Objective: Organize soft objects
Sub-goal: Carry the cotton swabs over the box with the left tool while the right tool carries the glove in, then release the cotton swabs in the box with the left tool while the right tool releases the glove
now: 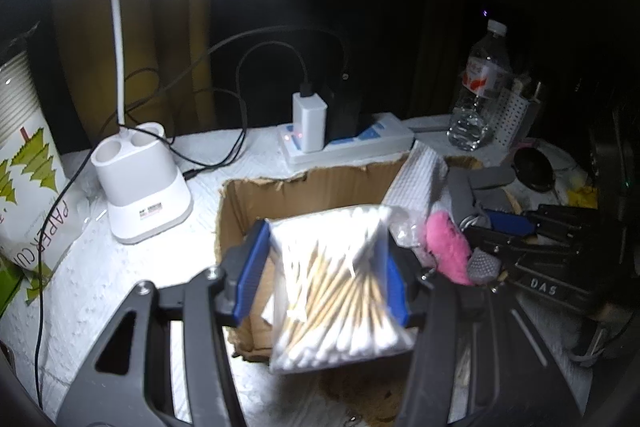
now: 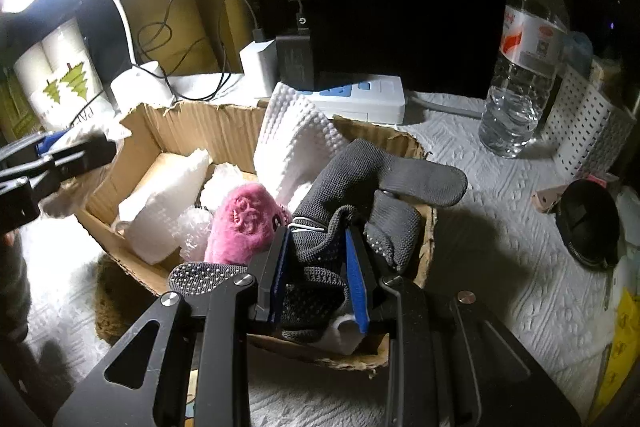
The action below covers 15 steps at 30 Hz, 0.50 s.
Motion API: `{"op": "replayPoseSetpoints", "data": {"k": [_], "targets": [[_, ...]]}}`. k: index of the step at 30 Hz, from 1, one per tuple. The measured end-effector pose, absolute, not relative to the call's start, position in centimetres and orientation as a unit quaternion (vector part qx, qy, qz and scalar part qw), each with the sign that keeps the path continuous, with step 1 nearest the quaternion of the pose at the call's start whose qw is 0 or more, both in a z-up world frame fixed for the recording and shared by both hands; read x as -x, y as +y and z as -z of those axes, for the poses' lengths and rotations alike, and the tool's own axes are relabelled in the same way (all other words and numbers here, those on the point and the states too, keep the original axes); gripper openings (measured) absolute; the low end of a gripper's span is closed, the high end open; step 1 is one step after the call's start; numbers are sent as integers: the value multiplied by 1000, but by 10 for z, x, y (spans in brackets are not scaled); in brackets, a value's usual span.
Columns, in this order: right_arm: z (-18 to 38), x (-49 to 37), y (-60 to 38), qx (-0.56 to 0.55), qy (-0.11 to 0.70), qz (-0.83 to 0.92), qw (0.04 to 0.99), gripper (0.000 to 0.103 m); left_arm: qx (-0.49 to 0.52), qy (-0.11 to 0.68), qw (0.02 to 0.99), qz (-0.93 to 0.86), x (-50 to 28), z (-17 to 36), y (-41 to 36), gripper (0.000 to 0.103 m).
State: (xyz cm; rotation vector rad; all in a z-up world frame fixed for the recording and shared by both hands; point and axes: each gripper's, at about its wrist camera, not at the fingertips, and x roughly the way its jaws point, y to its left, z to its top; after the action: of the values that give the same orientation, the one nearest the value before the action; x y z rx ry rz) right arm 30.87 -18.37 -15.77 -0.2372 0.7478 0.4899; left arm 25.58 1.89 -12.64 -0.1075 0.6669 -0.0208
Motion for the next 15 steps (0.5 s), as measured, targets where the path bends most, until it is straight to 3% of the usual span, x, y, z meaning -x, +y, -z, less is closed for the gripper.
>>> {"op": "replayPoseSetpoints", "data": {"k": [11,15], "targets": [[158,-307,-183,116,369,-231,893,30,45,369,928,11,-269,142,15,67],[156,-304,-183,112,370,-231,893,38,46,363,931,13,-265,137,15,73]]}}
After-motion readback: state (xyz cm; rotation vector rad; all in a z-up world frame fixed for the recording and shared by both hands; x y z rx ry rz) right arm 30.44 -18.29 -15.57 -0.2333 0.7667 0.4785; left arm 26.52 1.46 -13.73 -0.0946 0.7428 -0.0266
